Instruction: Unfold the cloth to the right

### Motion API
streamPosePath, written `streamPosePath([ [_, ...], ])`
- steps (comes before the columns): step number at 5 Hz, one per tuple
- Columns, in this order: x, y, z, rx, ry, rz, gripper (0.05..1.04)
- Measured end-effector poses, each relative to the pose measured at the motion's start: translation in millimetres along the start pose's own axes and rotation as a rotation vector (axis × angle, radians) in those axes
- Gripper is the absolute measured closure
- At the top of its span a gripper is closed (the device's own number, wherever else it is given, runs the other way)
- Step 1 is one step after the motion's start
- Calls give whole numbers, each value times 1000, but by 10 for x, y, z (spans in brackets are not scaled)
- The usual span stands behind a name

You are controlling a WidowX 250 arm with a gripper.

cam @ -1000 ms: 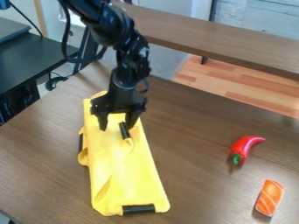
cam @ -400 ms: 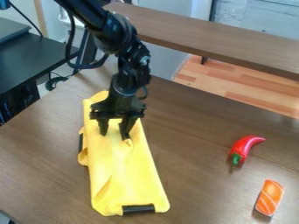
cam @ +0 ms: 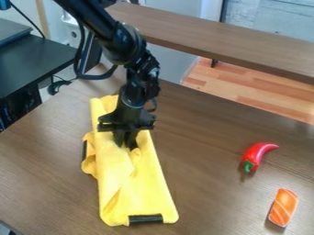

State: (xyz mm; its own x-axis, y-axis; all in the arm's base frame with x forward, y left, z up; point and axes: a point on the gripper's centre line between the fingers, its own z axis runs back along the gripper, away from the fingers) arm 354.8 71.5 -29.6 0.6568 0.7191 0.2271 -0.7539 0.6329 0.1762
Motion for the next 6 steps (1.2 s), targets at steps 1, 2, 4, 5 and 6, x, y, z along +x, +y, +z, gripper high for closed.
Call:
streamPosePath([
  [1, 10, -10, 14, 1, -1, 9, 1027],
  [2, 15, -16, -4, 8, 9, 22, 1035],
  [4, 51, -177, 467, -96, 51, 49, 1035],
  [5, -13, -356, 662, -136, 72, 27, 1035],
  [6, 4, -475, 787, -158, 59, 27, 1035],
])
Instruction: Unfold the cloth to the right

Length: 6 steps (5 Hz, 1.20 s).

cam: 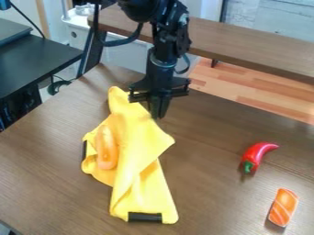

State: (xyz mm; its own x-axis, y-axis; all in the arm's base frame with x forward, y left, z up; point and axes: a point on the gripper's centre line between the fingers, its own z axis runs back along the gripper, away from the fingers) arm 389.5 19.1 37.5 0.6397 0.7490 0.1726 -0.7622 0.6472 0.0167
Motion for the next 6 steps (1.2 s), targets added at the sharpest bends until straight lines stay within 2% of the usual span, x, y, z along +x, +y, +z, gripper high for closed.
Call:
streamPosePath([
  [1, -47, -51, 3, -25, 21, -11, 1035],
  [2, -113, -287, 107, -64, 49, -34, 1035],
  [3, -194, -581, 36, -43, 95, -52, 1035],
  [4, -176, -835, -76, -41, 137, -32, 1022],
  [5, -88, -810, -94, 9, 72, -9, 891],
  [6, -197, -482, -291, 102, 66, -17, 652],
])
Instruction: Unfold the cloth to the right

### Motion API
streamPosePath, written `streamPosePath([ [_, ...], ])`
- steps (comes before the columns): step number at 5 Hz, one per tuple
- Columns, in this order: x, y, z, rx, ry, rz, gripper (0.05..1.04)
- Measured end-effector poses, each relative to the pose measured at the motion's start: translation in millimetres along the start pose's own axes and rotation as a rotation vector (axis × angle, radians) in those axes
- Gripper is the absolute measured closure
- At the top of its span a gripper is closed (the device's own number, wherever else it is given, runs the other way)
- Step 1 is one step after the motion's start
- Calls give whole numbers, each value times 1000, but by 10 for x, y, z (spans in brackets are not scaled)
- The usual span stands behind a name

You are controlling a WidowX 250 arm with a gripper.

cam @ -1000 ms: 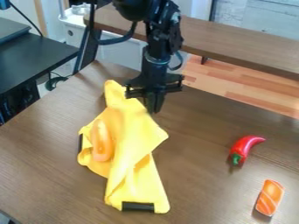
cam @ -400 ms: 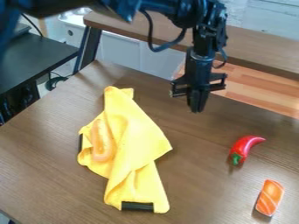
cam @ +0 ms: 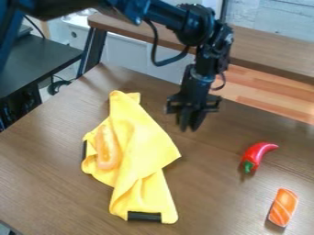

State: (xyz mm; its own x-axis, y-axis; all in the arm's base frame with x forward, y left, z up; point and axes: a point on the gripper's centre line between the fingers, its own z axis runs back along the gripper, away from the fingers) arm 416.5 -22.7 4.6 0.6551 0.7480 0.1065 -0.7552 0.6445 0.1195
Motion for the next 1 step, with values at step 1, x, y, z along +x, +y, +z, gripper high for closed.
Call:
streamPosePath([
  [1, 134, 692, 383, -60, -14, 32, 358],
])
